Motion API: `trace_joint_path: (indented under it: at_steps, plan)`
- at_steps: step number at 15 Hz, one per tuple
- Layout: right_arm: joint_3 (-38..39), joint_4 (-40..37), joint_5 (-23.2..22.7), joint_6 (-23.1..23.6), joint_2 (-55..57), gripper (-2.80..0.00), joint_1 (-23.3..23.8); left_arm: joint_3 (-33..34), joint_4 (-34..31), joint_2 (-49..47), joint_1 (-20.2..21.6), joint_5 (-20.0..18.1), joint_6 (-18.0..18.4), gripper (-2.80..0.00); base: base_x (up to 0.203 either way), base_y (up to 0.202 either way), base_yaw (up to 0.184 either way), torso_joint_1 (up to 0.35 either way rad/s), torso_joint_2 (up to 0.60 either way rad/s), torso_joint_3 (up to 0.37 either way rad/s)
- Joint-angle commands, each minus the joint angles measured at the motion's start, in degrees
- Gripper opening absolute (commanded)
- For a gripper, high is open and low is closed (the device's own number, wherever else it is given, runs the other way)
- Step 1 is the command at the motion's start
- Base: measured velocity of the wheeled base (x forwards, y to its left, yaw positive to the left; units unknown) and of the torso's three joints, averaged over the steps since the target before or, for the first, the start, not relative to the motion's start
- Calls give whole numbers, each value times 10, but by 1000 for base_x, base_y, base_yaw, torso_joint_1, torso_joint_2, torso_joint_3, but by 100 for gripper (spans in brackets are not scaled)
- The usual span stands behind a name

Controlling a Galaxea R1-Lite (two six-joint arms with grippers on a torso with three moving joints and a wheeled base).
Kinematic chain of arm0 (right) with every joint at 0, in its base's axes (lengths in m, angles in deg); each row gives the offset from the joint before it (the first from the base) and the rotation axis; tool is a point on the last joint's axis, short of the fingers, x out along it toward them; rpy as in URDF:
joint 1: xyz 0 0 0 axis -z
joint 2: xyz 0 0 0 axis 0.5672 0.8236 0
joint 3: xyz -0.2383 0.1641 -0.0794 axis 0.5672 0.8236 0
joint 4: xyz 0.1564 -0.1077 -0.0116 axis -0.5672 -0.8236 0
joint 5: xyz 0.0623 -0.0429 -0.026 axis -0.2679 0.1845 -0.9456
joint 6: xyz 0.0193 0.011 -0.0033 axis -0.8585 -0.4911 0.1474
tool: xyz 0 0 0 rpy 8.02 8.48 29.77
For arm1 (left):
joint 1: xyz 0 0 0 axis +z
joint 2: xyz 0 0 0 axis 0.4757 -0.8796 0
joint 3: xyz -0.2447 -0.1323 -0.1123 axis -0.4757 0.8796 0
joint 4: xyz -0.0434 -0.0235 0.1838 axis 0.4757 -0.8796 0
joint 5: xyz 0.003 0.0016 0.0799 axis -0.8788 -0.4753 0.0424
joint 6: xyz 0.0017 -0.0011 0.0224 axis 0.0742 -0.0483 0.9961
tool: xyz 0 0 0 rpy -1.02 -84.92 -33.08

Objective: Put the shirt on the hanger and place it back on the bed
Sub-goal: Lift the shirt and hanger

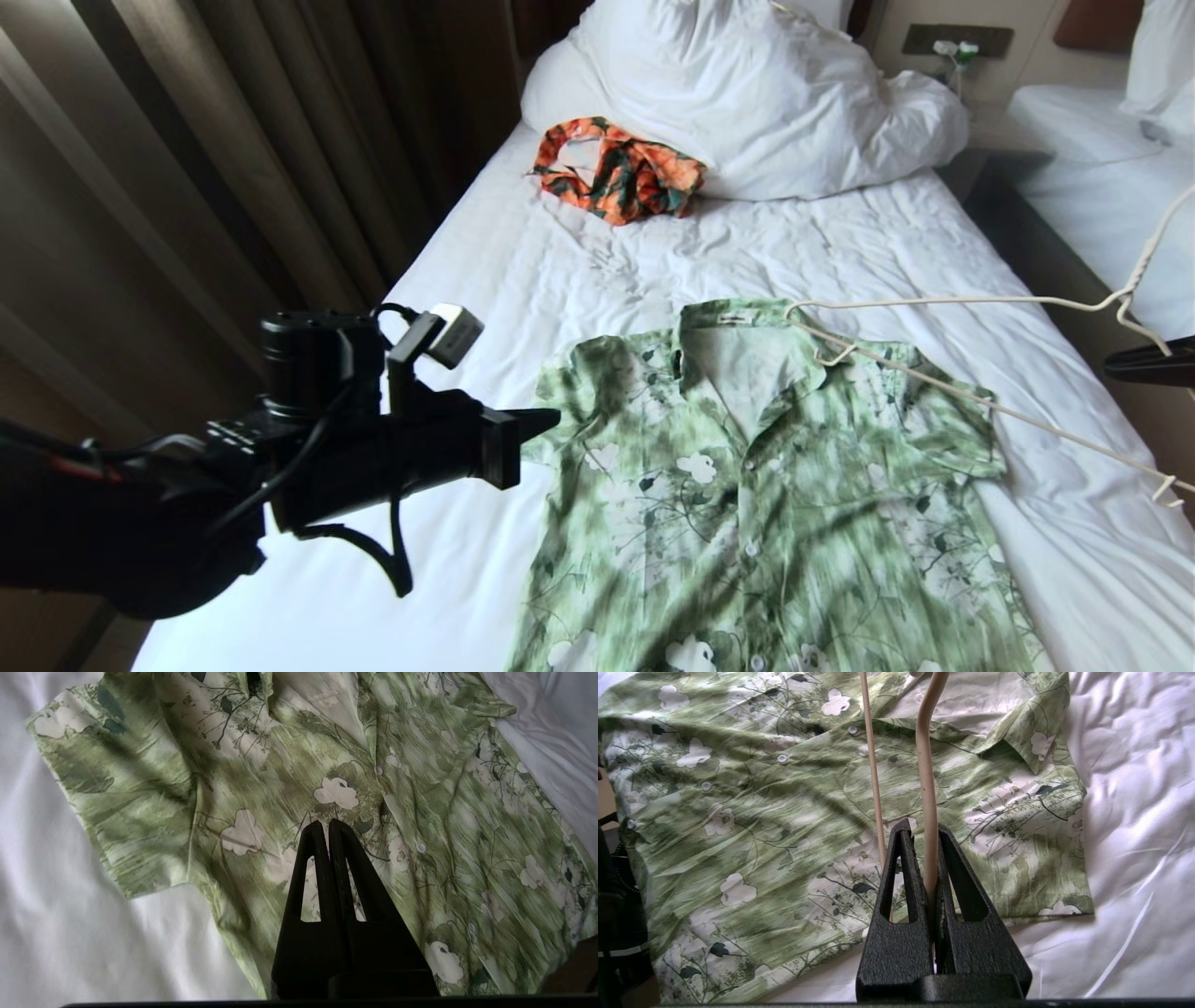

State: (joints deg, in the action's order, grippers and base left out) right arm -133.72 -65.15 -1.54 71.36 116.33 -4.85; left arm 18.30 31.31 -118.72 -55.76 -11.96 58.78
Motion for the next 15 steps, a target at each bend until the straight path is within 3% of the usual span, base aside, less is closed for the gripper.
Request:
trace_joint_path:
  at_steps: [1, 4, 6, 13, 14, 15]
  plan:
    - [0, 12, -4, 0, 12, -280, 0, -41, 24, -87, -25, 16, 0, -280, 0, 0, 0, 0, 0, 0]
    - [-1, 29, -3, -10, 23, -280, 0, -118, 71, -170, -55, 70, 3, -280, 0, 0, 0, 0, 0, 0]
    - [-1, 39, -3, -11, 34, -280, 0, -174, 78, -219, -66, 86, 12, -280, 0, 0, 0, 0, 0, 0]
    - [-10, 40, -6, -10, 49, -280, 30, -354, 81, -367, -72, 141, 82, -280, 0, 0, 0, 0, 0, 0]
    - [-13, 40, -7, -10, 54, -280, 33, -378, 81, -383, -72, 149, 94, -215, 0, 0, 0, 0, 0, 0]
    - [-15, 40, -7, -10, 57, -280, 33, -398, 81, -395, -72, 157, 102, 0, 0, 0, 0, 0, 0, 0]
